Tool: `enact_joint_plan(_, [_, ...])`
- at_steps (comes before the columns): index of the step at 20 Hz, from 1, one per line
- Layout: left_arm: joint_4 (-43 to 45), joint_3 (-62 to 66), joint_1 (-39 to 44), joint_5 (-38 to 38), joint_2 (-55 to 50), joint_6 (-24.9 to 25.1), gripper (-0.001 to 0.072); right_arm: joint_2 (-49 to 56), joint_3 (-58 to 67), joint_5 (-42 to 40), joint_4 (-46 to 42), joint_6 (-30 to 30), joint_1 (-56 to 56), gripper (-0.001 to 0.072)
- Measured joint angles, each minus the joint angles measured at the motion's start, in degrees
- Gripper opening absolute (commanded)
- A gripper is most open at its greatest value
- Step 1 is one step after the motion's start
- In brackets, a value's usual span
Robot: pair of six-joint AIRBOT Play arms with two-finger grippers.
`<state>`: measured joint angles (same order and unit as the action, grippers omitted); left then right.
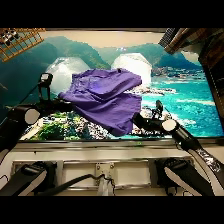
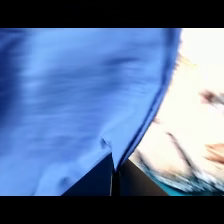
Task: Fold the clothes and pants, and hang the long-sleeved shirts on hangers.
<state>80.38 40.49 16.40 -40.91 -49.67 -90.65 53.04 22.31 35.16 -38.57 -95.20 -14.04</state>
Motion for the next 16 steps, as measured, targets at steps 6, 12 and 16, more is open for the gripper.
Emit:
enact_joint_plan(6, [12.35,11.91,-0.04,5.29,4.26,0.00,0.0005,-5.03,20.20,5.92,-6.05,2.60,2.10,0.0018])
enact_joint_plan(12, [17.81,25.20,-0.39,10.91,8.90,-0.24,0.0004,-6.21,41.33,16.63,-8.61,3.10,8.13,0.0018])
enact_joint_plan(16, [18.10,31.69,1.62,12.33,13.49,-0.28,0.0005,-7.43,52.17,24.65,-7.10,3.19,8.28,0.0018])
